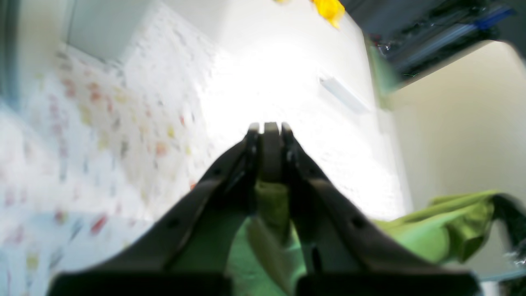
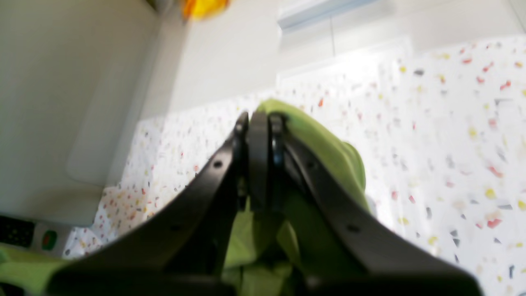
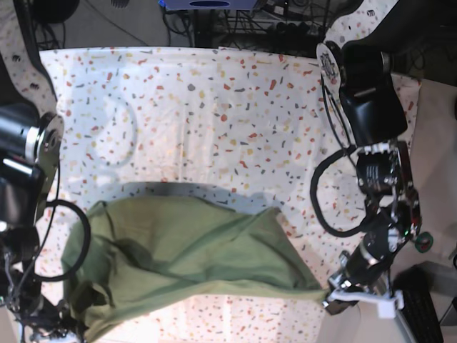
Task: Layout the t-shirt on the table in an organized manner, then fold the t-shirt properly
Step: 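Release the shirt and grasp a bunched edge with the right gripper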
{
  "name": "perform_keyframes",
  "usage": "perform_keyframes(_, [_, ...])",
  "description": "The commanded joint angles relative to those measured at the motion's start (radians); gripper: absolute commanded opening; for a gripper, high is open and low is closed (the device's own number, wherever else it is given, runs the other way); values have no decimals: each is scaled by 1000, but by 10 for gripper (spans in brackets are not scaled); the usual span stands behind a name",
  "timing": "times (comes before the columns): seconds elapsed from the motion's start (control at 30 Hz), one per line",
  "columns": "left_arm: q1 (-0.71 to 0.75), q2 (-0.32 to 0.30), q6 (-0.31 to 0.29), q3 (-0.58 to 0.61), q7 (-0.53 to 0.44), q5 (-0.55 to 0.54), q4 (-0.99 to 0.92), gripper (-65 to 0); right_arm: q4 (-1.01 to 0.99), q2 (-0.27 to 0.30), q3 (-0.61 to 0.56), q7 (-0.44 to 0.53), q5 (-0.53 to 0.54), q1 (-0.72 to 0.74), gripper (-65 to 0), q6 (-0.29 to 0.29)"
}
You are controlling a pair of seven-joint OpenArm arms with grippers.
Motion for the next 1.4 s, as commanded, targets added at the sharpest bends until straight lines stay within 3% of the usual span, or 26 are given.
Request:
perform_keyframes(0.0, [-56,9,-9,39,-72,21,-42,-650,-73,27,-20,60,4,75,-438,1])
perform_keyframes(0.03, [-82,9,-9,71,-121,47,-95,-606,-136,34,-31,92,4,100,-339,1])
perform_keyframes(0.1, [-128,9,-9,120,-219,55,-206,-415,-205,51,-29,150,4,126,-170,4])
perform_keyframes(0.13, [-143,9,-9,132,-256,55,-249,-334,-208,56,-34,161,4,123,-128,4])
perform_keyframes(0.2, [-171,9,-11,152,-320,55,-330,-160,-208,60,-35,149,2,97,-123,4])
perform_keyframes(0.27, [-177,7,-12,158,-343,55,-370,-26,-207,85,-31,147,2,52,-150,4])
perform_keyframes(0.3, [-172,6,-12,155,-340,55,-370,0,-207,89,-31,150,2,21,-167,2])
perform_keyframes(0.47, [18,-22,-12,146,-346,55,-263,0,-208,88,-60,218,-4,-110,-197,1])
perform_keyframes(0.57, [176,-33,-12,146,-348,55,-143,0,-208,88,-181,269,-4,-149,-204,1])
perform_keyframes(0.6, [227,-46,-12,146,-348,55,-109,0,-208,88,-224,278,-4,-155,-230,1])
perform_keyframes(0.67, [326,-65,-12,146,-345,55,-42,-38,-208,86,-319,307,-4,-161,-357,1])
perform_keyframes(0.77, [458,-93,-12,146,-345,55,37,-339,-208,85,-453,356,-4,-169,-603,1])
perform_keyframes(0.8, [500,-103,-12,146,-345,55,60,-467,-208,83,-496,364,-4,-169,-650,1])
perform_keyframes(0.83, [532,-112,-12,146,-346,55,80,-579,-208,82,-530,365,-4,-169,-650,-1])
perform_keyframes(0.87, [567,-120,-12,146,-346,55,100,-650,-210,77,-566,367,-4,-169,-650,-1])
perform_keyframes(0.97, [652,-149,-12,146,-348,56,144,-650,-242,39,-619,396,-4,-163,-650,-1])
perform_keyframes(1.2, [765,-168,-12,146,-348,56,227,-650,-584,-49,-694,562,-4,-71,-650,-1])
perform_keyframes(1.37, [771,-174,-12,145,-348,56,236,-650,-632,-73,-769,548,-2,-100,-650,-1])
